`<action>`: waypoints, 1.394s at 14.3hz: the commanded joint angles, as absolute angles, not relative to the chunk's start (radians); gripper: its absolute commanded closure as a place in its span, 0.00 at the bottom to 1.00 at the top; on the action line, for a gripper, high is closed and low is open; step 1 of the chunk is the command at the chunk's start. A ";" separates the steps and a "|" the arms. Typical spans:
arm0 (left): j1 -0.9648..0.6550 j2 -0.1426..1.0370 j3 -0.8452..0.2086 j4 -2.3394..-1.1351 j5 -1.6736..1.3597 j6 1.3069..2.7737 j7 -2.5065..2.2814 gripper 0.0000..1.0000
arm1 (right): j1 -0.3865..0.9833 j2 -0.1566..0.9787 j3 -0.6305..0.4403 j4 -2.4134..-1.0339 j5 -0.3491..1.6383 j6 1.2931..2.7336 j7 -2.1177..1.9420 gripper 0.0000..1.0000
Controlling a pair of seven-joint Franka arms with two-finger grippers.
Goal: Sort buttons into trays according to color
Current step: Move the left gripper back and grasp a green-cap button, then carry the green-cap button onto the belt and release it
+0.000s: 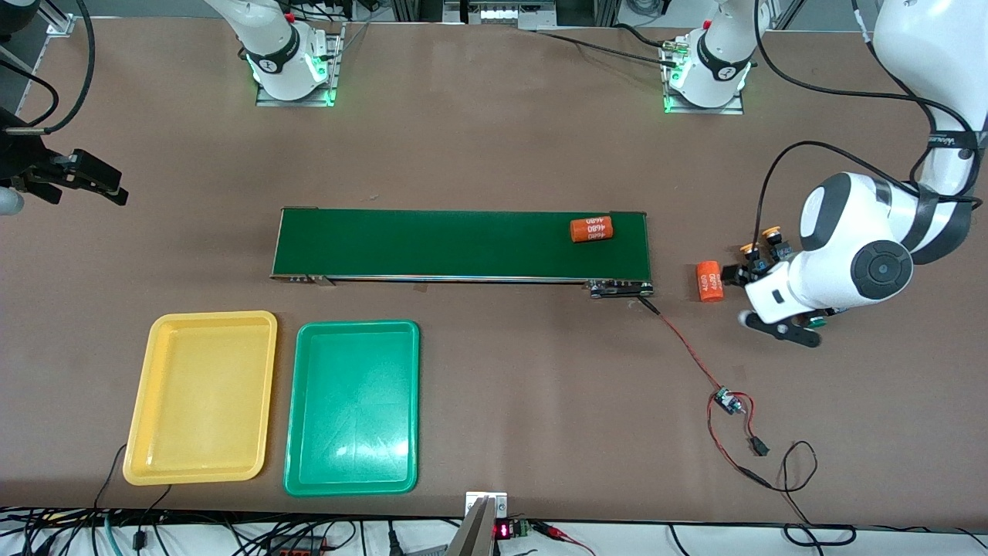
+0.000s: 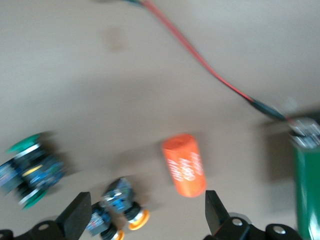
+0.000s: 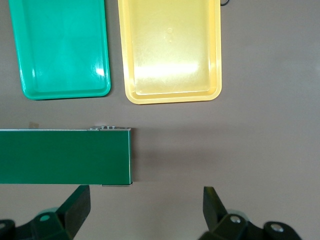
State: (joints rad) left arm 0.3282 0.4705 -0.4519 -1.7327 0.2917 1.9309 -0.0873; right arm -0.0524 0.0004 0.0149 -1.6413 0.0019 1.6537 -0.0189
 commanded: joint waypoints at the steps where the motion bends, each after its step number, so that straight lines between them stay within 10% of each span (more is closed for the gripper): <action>1: 0.342 0.575 -0.427 -1.575 0.356 1.911 -0.277 0.00 | -0.048 -0.017 0.017 -1.644 -0.014 1.654 -0.029 0.00; 15: 0.567 0.732 -0.399 -1.667 0.367 2.095 -0.189 0.07 | -0.048 -0.015 0.017 -1.647 -0.015 1.644 -0.029 0.00; 17: 0.569 0.733 -0.399 -1.675 0.365 2.097 -0.192 0.27 | -0.049 -0.015 0.015 -1.647 -0.015 1.643 -0.029 0.00; 19: 0.568 0.732 -0.399 -1.686 0.364 2.085 -0.198 0.79 | -0.048 -0.015 0.017 -1.647 -0.015 1.643 -0.029 0.00; 20: 0.568 0.733 -0.397 -1.686 0.365 2.085 -0.192 0.84 | -0.048 -0.015 0.015 -1.647 -0.015 1.643 -0.029 0.00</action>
State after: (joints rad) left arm 0.5560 0.7448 -0.3864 -1.6671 0.3478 2.0839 -0.2058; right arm -0.0497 -0.0012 0.0150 -1.6414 -0.0039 1.6519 -0.0190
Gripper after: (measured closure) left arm 0.432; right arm 0.000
